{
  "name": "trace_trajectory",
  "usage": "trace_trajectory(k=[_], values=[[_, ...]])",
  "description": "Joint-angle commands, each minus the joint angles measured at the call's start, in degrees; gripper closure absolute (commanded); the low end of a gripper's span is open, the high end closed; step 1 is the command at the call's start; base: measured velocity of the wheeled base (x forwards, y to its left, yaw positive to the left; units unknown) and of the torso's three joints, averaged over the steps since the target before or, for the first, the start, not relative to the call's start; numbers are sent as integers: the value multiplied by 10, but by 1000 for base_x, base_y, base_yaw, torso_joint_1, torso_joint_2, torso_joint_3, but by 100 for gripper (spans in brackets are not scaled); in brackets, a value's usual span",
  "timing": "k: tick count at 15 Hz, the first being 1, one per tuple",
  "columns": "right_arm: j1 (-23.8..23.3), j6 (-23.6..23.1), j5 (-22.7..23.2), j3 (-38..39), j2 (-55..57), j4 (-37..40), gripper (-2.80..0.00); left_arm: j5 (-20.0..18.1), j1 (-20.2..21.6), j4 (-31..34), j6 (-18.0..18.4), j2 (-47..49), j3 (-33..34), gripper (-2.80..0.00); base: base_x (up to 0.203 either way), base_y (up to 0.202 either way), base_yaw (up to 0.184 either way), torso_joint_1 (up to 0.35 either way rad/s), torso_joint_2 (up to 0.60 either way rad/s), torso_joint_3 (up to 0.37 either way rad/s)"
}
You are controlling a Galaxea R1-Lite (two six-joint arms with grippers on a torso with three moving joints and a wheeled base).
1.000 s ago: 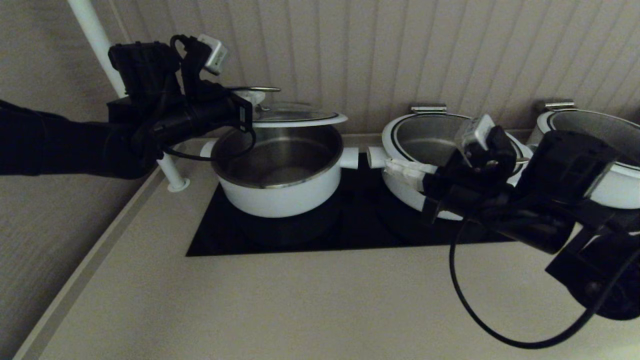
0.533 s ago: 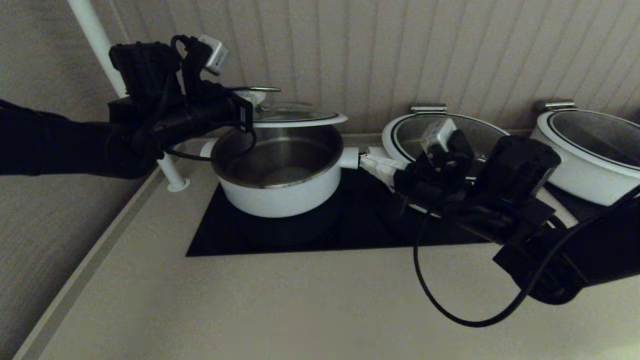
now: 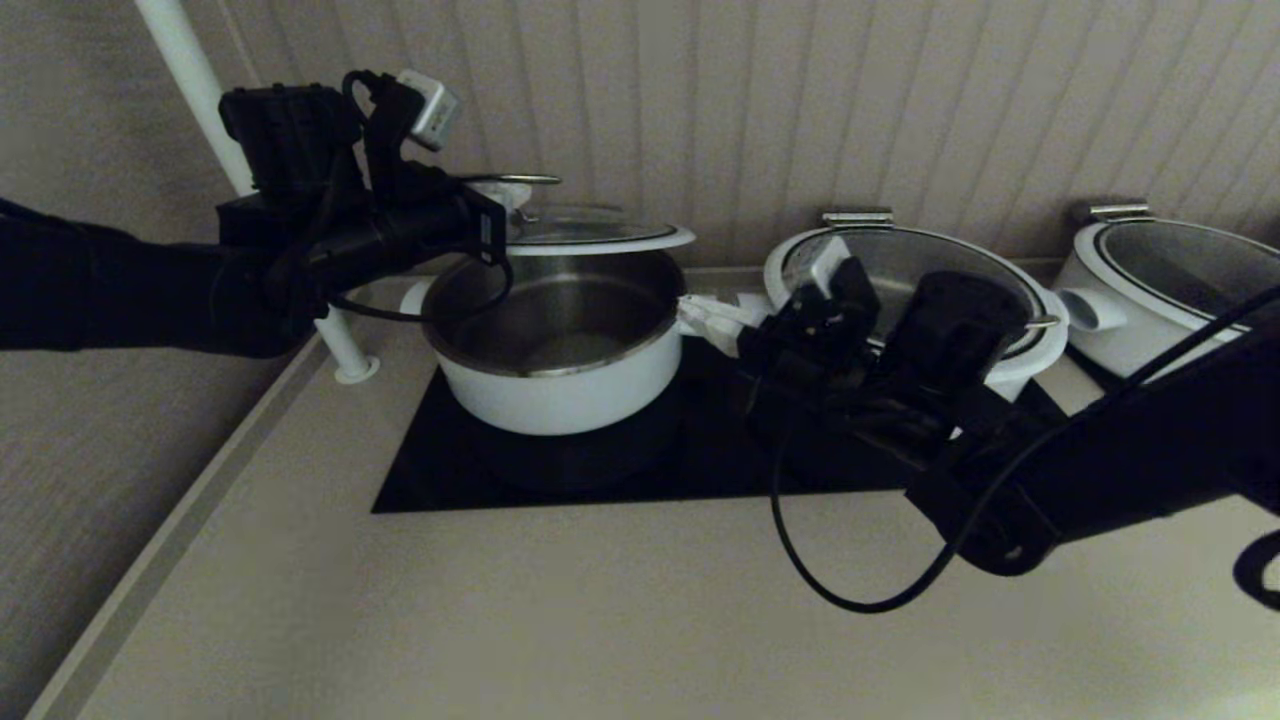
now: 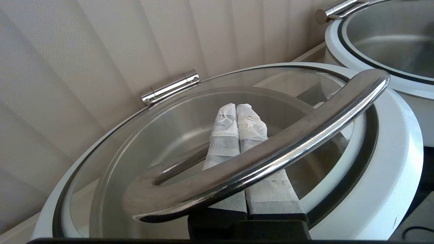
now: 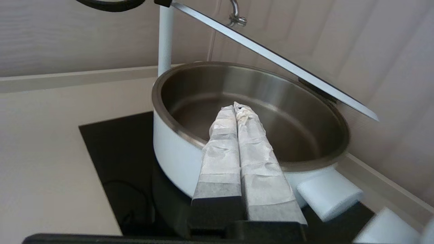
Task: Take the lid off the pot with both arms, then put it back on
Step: Hold the pot lid with the right arm
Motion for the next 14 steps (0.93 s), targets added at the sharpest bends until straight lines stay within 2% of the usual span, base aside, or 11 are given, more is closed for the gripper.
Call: trace_trajectory(k=[1, 7, 14], values=[[4, 1, 1, -28, 31, -6, 0, -1, 0, -2, 1, -1, 0, 0, 0, 0, 0, 0, 0, 0], [2, 4, 1, -61, 67, -6, 0, -1, 0, 0, 1, -2, 0, 0, 0, 0, 0, 0, 0, 0], [-6, 22, -19, -155, 111, -2, 0, -1, 0, 0, 1, -3, 0, 0, 0, 0, 0, 0, 0, 0]])
